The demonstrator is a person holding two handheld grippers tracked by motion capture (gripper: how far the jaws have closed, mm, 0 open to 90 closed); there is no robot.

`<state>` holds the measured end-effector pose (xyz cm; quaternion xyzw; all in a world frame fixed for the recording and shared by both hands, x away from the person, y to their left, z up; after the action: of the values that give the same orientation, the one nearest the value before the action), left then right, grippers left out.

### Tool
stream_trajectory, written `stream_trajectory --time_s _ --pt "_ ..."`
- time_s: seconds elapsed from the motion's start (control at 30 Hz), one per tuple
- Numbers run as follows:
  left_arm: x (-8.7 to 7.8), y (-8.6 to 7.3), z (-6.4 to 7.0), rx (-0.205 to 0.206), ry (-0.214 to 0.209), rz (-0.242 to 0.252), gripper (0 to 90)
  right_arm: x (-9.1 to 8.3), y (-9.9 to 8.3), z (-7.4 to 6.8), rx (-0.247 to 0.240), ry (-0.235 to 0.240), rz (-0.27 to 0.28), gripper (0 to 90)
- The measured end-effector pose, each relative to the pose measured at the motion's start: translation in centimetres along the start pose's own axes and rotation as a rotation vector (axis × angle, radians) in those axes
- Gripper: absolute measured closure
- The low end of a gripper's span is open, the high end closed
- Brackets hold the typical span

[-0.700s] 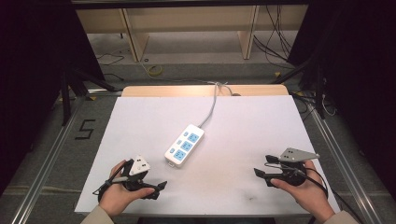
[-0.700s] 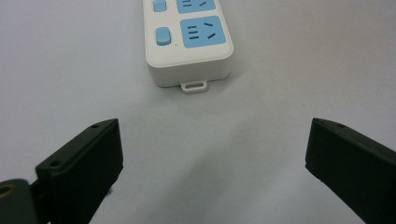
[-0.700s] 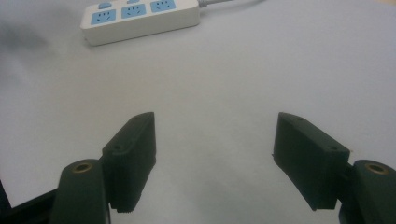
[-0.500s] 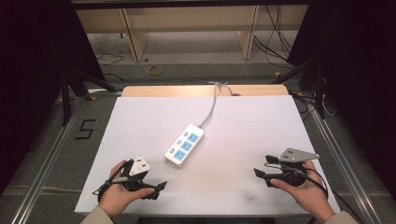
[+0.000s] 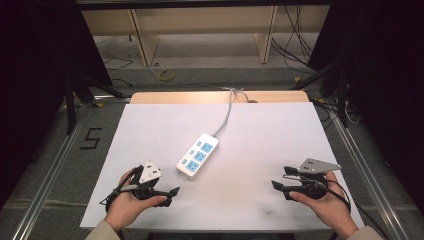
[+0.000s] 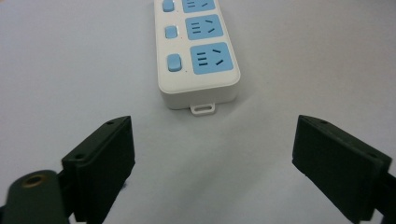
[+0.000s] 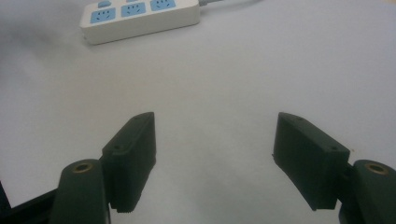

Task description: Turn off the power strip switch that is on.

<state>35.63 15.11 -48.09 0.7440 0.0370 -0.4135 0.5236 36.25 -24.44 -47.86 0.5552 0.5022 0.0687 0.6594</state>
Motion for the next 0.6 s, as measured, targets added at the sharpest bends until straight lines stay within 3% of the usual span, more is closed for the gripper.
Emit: stream_trajectory --time_s 0.37,0.6 --pt "0.2 1.1 -0.6 -0.009 0.028 0.023 27.8 0.1 0.0 0.0 0.0 0.0 -0.008 30.3" --pt "0.4 1.9 -1.3 -0.039 0.043 0.02 55.5 0.1 -0.1 0.0 0.001 -0.001 -0.007 30.3"
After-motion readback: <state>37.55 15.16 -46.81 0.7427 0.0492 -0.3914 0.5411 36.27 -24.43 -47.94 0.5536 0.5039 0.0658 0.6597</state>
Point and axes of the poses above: each handheld gripper's, and its own axes: x roughly forward along the jaws, y roughly out of its top, z roughly to its right, the point moved 6 cm from there along x, roughly forward along the jaws, and after that the axes turned 6 degrees about y, right-handed, at the moved point
